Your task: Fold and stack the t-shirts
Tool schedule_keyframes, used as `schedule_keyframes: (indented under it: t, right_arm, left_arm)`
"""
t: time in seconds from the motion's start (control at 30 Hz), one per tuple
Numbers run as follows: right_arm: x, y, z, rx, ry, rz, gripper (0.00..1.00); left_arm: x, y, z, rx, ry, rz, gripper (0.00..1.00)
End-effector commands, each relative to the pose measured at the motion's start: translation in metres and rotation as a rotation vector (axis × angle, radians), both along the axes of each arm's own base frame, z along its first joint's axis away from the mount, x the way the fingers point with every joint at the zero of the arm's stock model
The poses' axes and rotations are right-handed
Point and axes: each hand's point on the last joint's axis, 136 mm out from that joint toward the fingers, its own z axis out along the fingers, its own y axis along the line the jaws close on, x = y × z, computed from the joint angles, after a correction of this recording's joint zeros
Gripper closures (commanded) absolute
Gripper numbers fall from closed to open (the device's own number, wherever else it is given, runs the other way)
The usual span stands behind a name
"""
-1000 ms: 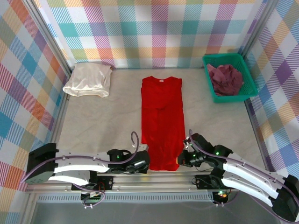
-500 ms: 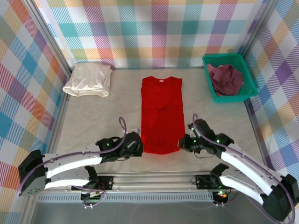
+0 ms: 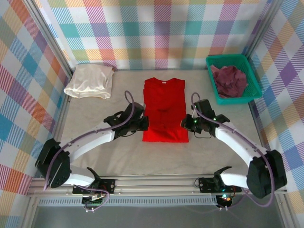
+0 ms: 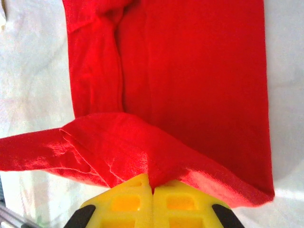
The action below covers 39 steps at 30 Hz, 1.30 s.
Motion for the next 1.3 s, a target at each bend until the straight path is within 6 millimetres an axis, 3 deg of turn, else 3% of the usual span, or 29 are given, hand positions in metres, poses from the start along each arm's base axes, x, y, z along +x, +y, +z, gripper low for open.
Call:
schedule_keyframes:
  t: [0.0,0.3,0.6,0.63,0.67,0.7,0.73,0.8,0.83,0.9,0.97,1.07,1.13,1.2,1.27]
  right_arm:
    - [0.038,0.001,0.024,0.008,-0.126,0.003,1.00]
    - [0.093,0.000,0.019,-0.004,-0.127,-0.016,1.00]
    - [0.130,-0.006,-0.005,-0.047,-0.101,-0.037,1.00]
    - [0.137,-0.008,-0.006,-0.050,-0.103,-0.049,1.00]
    - [0.147,-0.009,-0.007,-0.047,-0.104,-0.058,1.00]
    - [0.157,-0.009,-0.005,-0.037,-0.106,-0.059,0.94]
    - [0.172,-0.011,-0.001,-0.030,-0.112,-0.064,0.90]
    - [0.199,-0.014,0.010,-0.023,-0.121,-0.071,0.64]
    - [0.209,-0.011,0.020,0.008,-0.111,-0.044,0.59]
    - [0.218,-0.006,0.040,0.037,-0.121,-0.015,0.61]
    - [0.208,-0.006,0.056,0.044,-0.161,-0.001,0.60]
    - [0.163,-0.008,0.050,0.063,-0.141,0.023,0.60]
    - [0.124,-0.005,0.031,0.062,-0.141,0.050,0.61]
    - [0.082,0.000,0.006,0.060,-0.137,0.096,0.65]
    - [0.051,0.002,-0.010,0.114,-0.123,0.117,0.69]
  left_arm:
    - [0.025,-0.003,0.001,0.019,-0.020,-0.041,1.00]
    - [0.079,-0.002,-0.023,0.125,0.022,-0.063,1.00]
    - [0.113,0.001,-0.045,0.198,0.045,-0.059,1.00]
    - [0.120,0.004,-0.046,0.210,0.037,-0.046,0.91]
    - [0.130,0.010,-0.046,0.237,0.025,-0.017,0.73]
    - [0.140,0.014,-0.045,0.251,0.017,0.003,0.65]
    - [0.154,0.018,-0.042,0.257,0.002,0.024,0.62]
    - [0.183,0.030,-0.031,0.278,-0.018,0.084,0.53]
    - [0.199,0.038,-0.019,0.286,-0.021,0.133,0.51]
    - [0.215,0.044,0.011,0.282,-0.049,0.175,0.54]
    - [0.209,0.041,0.038,0.263,-0.104,0.171,0.54]
    - [0.170,0.026,0.046,0.205,-0.129,0.134,0.54]
    - [0.134,0.017,0.030,0.171,-0.123,0.103,0.54]
    - [0.094,0.010,0.002,0.114,-0.090,0.068,0.58]
    - [0.067,0.005,-0.018,0.029,-0.065,0.054,0.64]
